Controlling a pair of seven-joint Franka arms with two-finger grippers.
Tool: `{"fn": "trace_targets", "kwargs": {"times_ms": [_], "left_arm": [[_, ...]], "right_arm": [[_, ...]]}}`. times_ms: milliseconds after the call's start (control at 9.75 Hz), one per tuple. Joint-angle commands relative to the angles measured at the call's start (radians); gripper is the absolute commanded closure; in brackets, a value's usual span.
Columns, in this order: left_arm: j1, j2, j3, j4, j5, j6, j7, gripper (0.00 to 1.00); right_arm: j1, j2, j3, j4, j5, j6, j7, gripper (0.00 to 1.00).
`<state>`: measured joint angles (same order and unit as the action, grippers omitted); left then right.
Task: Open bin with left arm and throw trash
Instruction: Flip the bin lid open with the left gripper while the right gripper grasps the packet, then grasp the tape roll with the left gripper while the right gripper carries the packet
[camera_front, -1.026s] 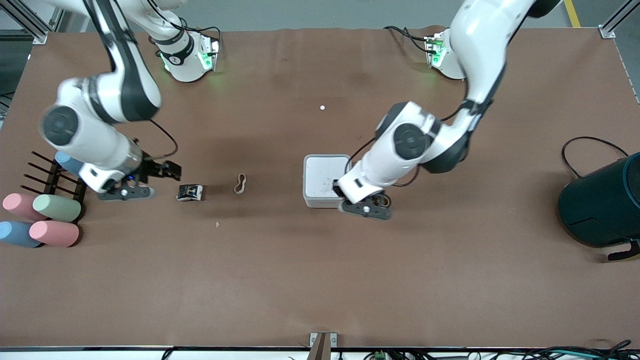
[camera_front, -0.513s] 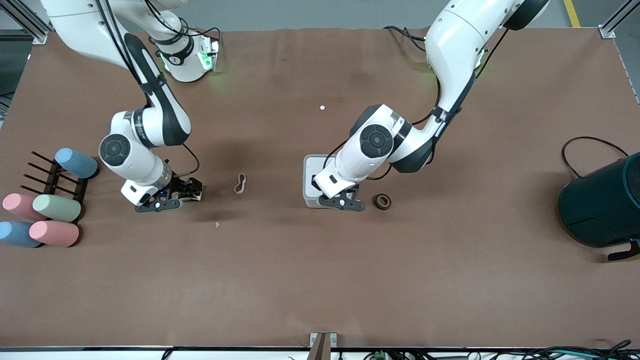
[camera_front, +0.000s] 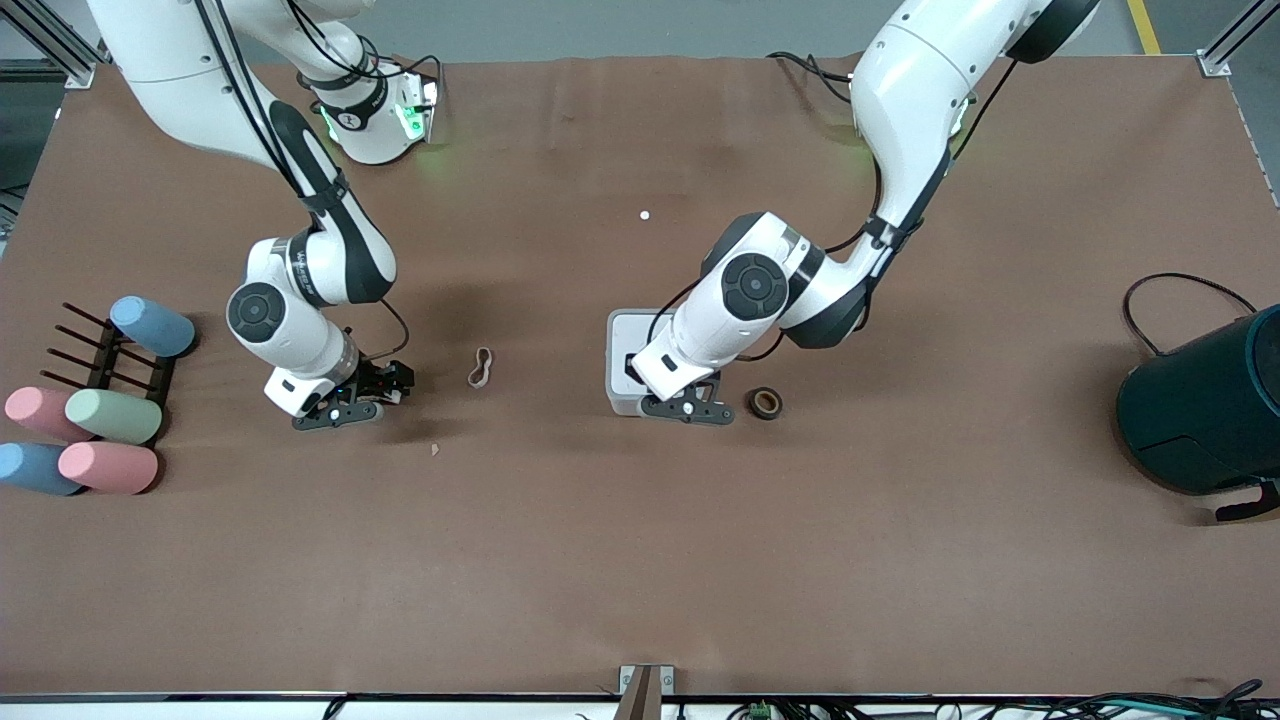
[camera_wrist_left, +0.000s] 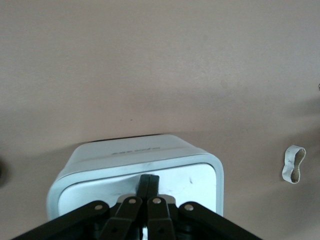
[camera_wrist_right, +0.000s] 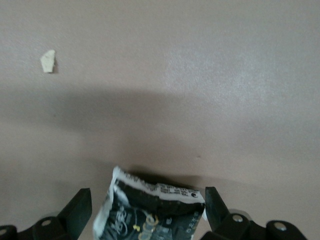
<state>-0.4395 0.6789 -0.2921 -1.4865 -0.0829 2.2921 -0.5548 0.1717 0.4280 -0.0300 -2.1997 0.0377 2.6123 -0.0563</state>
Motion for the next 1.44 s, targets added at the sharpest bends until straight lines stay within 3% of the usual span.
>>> {"fn": "trace_targets", "kwargs": {"times_ms": [0,103,205,308,410,513,615,718,821,1026,1333], "left_arm": [[0.062,-0.122,0.008,-0.02,0.012,-0.162,-0.002,1.0],[0.096,-0.14,0.007,-0.02,0.014,-0.195,0.01,1.0],[0.134,-0.142,0.007,-0.026,0.017,-0.204,0.071,1.0],[0.168,-0.124,0.008,-0.032,0.017,-0.204,0.16,0.94],[0.206,-0.086,0.011,-0.034,0.026,-0.206,0.214,0.64],[0.218,-0.056,0.01,-0.041,0.136,-0.204,0.255,0.03],[0.211,-0.03,0.01,-0.053,0.197,-0.203,0.244,0.0],[0.2,-0.003,0.01,-0.06,0.207,-0.191,0.239,0.0],[0.193,0.013,0.01,-0.066,0.207,-0.184,0.218,0.0],[0.189,0.018,0.011,-0.145,0.219,-0.101,0.205,0.0],[0.182,0.014,0.008,-0.212,0.252,-0.034,0.147,0.0]], "right_arm": [[-0.009,-0.008,0.001,-0.023,-0.007,-0.017,-0.014,0.0],[-0.009,-0.006,0.001,-0.023,-0.007,-0.018,-0.013,0.03],[-0.009,-0.008,0.001,-0.022,-0.007,-0.041,-0.007,0.22],[-0.009,-0.008,0.001,-0.018,-0.007,-0.06,-0.002,0.46],[-0.009,-0.009,0.001,-0.009,-0.004,-0.076,0.004,0.71],[-0.009,-0.014,0.001,0.03,-0.002,-0.124,0.034,0.82],[0.002,-0.031,0.005,0.114,0.004,-0.249,0.108,0.87],[0.027,-0.037,0.021,0.267,0.011,-0.45,0.224,0.88],[0.073,-0.034,0.028,0.411,0.028,-0.566,0.34,0.88],[0.225,-0.011,0.027,0.585,0.112,-0.591,0.6,0.87],[0.406,0.145,0.027,0.827,0.11,-0.58,0.801,0.84]]}}
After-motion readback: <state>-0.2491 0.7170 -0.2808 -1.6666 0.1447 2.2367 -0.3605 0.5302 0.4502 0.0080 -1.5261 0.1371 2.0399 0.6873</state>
